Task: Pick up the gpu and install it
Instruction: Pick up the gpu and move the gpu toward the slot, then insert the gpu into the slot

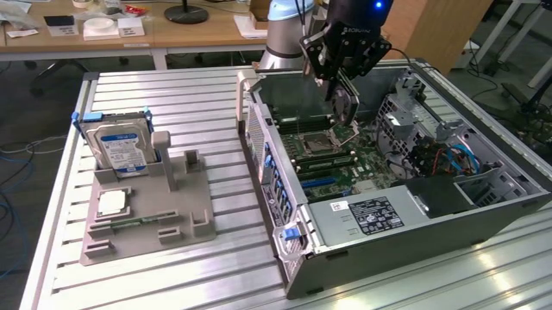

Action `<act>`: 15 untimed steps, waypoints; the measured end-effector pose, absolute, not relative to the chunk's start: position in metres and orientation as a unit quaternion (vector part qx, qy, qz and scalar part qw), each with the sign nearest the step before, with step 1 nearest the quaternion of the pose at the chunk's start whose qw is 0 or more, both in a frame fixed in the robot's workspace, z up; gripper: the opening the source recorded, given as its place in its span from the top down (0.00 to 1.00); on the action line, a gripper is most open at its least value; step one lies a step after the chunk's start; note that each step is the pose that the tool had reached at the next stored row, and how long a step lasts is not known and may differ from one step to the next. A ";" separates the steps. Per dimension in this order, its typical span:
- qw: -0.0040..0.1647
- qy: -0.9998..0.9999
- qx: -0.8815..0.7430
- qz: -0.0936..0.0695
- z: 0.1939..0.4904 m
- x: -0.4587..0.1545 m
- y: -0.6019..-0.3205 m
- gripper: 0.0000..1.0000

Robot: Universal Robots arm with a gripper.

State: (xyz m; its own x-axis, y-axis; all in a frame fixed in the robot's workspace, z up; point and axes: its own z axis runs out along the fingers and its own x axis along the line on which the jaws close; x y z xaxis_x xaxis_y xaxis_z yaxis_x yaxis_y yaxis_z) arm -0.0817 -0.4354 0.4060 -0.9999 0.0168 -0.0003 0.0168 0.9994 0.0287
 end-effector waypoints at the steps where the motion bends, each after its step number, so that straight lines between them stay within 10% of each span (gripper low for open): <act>1: 0.000 1.000 0.008 0.014 0.406 -0.082 -0.435 0.72; 15: 0.000 1.000 0.008 0.014 0.406 -0.082 -0.435 0.72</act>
